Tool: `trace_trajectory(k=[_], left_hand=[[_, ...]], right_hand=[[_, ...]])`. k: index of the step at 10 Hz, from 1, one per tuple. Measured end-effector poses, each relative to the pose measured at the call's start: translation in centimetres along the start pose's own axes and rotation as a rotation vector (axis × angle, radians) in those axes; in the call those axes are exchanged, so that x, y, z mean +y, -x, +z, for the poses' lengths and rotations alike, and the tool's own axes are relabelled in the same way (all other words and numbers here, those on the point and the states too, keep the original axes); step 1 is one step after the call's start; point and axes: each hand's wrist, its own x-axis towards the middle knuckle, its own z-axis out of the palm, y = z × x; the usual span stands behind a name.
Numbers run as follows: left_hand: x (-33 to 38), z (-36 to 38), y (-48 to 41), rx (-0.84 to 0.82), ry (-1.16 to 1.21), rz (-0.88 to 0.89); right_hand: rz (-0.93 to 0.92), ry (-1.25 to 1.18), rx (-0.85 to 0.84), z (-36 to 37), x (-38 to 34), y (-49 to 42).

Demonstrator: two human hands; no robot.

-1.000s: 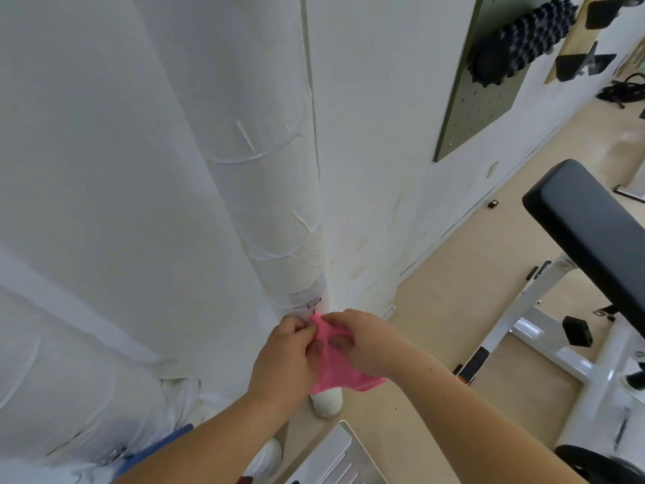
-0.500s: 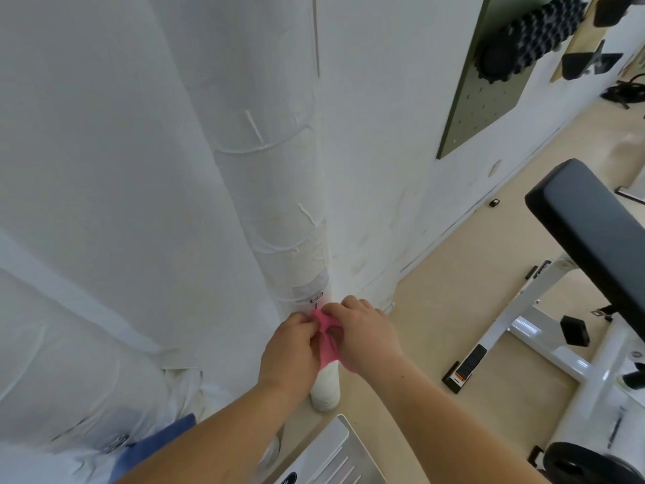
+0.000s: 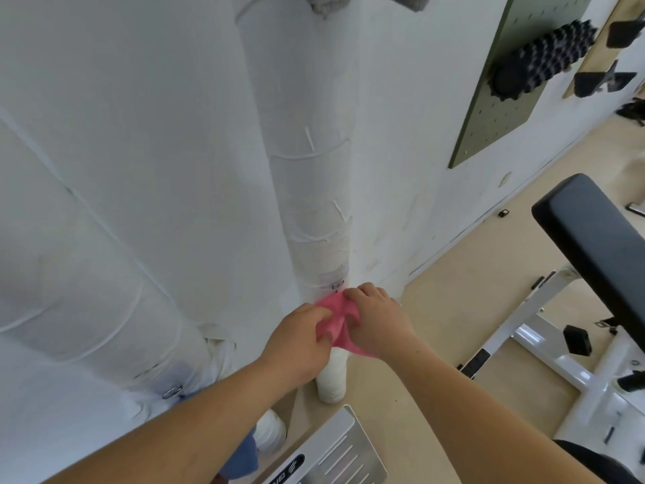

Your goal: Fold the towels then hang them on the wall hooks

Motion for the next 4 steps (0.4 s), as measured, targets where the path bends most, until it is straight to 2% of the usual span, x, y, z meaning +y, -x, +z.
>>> trace_trajectory(k=[2, 4], left_hand=[[-0.5, -0.5, 1.9, -0.011, 0.058, -0.029], [-0.1, -2.0, 4.3, 0.035, 0.123, -0.018]], right_hand=[[0.039, 0.01, 0.038, 0.0, -0.4, 0.4], [0.044, -0.024, 0.145, -1.0, -1.8, 1.7]])
